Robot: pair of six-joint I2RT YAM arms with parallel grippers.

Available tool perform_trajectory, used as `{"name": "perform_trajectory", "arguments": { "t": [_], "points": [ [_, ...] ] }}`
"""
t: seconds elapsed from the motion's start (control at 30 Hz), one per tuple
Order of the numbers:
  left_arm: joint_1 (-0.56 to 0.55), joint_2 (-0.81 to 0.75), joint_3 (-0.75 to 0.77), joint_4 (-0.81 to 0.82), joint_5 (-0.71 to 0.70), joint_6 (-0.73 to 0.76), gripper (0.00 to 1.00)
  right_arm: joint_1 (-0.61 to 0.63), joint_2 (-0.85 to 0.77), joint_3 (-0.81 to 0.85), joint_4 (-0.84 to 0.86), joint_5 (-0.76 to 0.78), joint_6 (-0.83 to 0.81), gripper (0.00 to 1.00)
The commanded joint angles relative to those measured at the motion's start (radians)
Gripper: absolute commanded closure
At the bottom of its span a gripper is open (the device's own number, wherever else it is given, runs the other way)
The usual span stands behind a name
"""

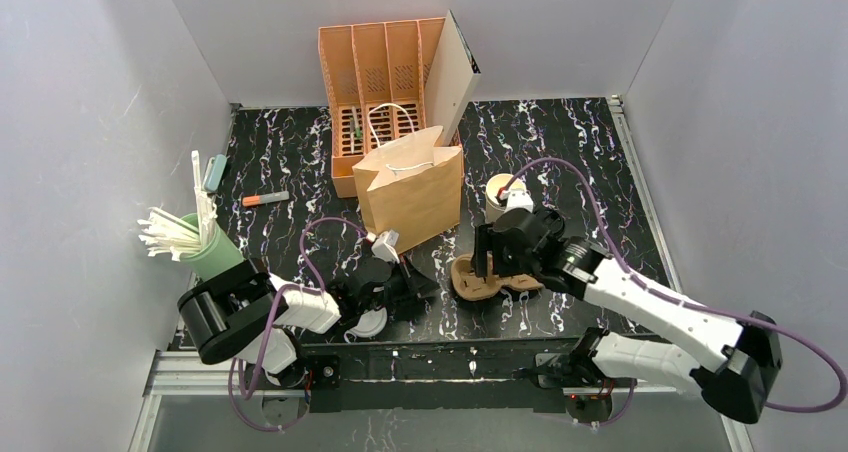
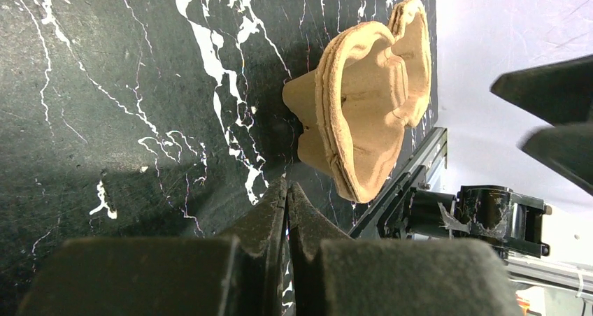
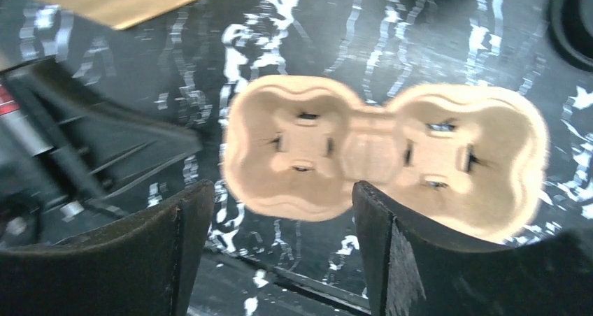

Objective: Pack the takeout coffee
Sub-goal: Pick up the cup tray from the cup tray.

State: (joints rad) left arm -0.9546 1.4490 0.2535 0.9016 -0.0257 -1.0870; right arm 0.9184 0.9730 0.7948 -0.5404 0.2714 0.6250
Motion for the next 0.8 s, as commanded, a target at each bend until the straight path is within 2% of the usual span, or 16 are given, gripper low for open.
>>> {"name": "perform_trajectory", "arguments": {
  "t": [0.0, 0.3, 0.43, 0.5, 0.63, 0.7, 0.77],
  "points": [
    [0.005, -0.032, 0.026, -0.016, -0.010, 0.029, 1.00, -0.001, 0.112, 0.067, -0.170, 0.207, 0.063, 0.18],
    [0.005, -0.041, 0.031, -0.016, 0.004, 0.031, 1.00, -0.007, 0.309, 0.034, -0.109, 0.275, 0.064, 0.20],
    [0.005, -0.047, 0.032, -0.017, 0.009, 0.033, 0.98, -0.050, 0.367, 0.010, -0.035, 0.177, 0.039, 0.21],
    [0.005, -0.051, 0.032, -0.017, 0.010, 0.032, 0.98, -0.087, 0.383, -0.005, 0.000, 0.098, 0.026, 0.28],
    [0.005, -0.068, 0.027, -0.016, 0.016, 0.035, 0.97, -0.110, 0.339, -0.021, 0.039, 0.003, 0.012, 0.51],
    [0.005, -0.080, 0.023, -0.017, 0.019, 0.034, 0.97, -0.110, 0.285, -0.026, 0.046, -0.015, 0.012, 0.55],
    [0.005, -0.096, 0.019, -0.017, 0.024, 0.036, 0.97, -0.110, 0.230, -0.027, 0.043, -0.028, 0.009, 0.56]
  ]
}}
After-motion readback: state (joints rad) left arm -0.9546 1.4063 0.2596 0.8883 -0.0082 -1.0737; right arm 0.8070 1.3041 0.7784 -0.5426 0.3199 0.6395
